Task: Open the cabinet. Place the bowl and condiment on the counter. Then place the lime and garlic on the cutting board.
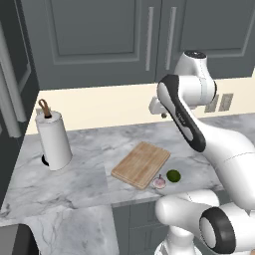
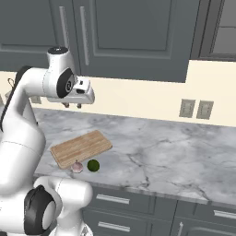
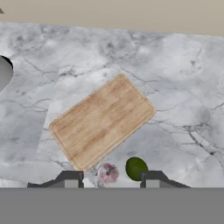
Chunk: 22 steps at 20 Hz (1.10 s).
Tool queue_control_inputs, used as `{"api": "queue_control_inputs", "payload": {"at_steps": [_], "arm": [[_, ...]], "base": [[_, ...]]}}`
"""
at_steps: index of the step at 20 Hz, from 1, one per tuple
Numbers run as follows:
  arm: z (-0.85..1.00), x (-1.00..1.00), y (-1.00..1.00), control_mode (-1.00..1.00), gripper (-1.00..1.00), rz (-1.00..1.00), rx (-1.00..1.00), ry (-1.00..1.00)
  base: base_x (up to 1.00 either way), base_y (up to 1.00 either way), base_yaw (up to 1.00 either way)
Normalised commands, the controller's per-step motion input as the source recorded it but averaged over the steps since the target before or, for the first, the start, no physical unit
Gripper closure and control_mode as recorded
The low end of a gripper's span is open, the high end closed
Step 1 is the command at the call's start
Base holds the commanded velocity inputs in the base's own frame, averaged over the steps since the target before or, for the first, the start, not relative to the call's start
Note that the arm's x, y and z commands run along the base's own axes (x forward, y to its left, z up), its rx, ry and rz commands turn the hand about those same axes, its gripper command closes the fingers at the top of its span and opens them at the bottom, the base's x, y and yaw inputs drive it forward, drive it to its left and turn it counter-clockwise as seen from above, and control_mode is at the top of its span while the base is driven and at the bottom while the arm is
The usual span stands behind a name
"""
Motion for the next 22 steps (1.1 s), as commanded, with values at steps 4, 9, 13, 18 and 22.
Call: {"api": "queue_control_inputs", "payload": {"at_steps": [4,9,13,18,22], "arm": [[0.00,0.00,0.00,-1.00,-1.00,0.00,0.00,-0.03],[0.18,0.00,0.02,-1.00,-1.00,0.00,0.00,-0.05],[0.28,0.00,0.23,-1.00,-1.00,-0.02,0.00,0.00],[0.29,0.00,0.12,-1.00,-1.00,-0.01,-0.01,-0.03],[0.23,0.00,0.00,-1.00,-1.00,0.00,0.00,-0.22]], "base": [[0.00,0.00,0.00],[0.00,0.00,0.00],[0.00,0.00,0.00],[0.00,0.00,0.00],[0.00,0.00,0.00]]}}
